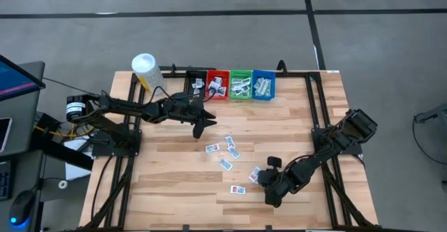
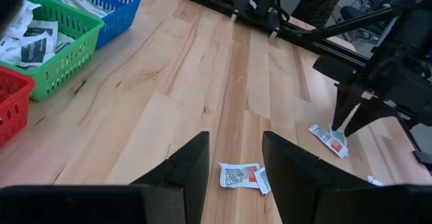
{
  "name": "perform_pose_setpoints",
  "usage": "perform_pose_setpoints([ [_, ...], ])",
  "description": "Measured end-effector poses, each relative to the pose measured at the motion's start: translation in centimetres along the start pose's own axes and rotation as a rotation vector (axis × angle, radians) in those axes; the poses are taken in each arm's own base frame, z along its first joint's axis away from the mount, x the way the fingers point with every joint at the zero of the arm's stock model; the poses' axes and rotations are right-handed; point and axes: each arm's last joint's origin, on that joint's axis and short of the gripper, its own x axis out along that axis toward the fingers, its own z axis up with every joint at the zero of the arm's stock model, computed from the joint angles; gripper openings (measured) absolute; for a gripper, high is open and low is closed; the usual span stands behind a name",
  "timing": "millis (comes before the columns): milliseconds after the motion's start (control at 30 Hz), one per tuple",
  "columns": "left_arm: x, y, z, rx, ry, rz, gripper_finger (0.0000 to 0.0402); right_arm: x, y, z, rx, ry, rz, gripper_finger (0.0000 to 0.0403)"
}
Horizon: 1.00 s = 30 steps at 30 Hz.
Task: Pick & Place First Aid Supplies
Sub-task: Put the ointment pack into the black bin
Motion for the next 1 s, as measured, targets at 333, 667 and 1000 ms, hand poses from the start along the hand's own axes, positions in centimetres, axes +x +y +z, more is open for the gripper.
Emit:
perform_pose_setpoints([
  [333, 0.0, 0.0, 0.0, 0.0, 0.0, 0.0, 0.0138, 0.0, -0.1, -0.1, -0.003, 0.015, -0.005, 0.0005],
  [667, 0.0, 0.0, 0.0, 0.0, 0.0, 0.0, 0.0138, -0.2, -0.1, 0.0, -0.012, 0.015, 0.002, 0.0005],
  [1000, 0.0, 0.0, 0.0, 0.0, 0.0, 0.0, 0.0138, -1.9, 0.5, 2.1, -0.217, 0.041, -0.036, 0.0002],
])
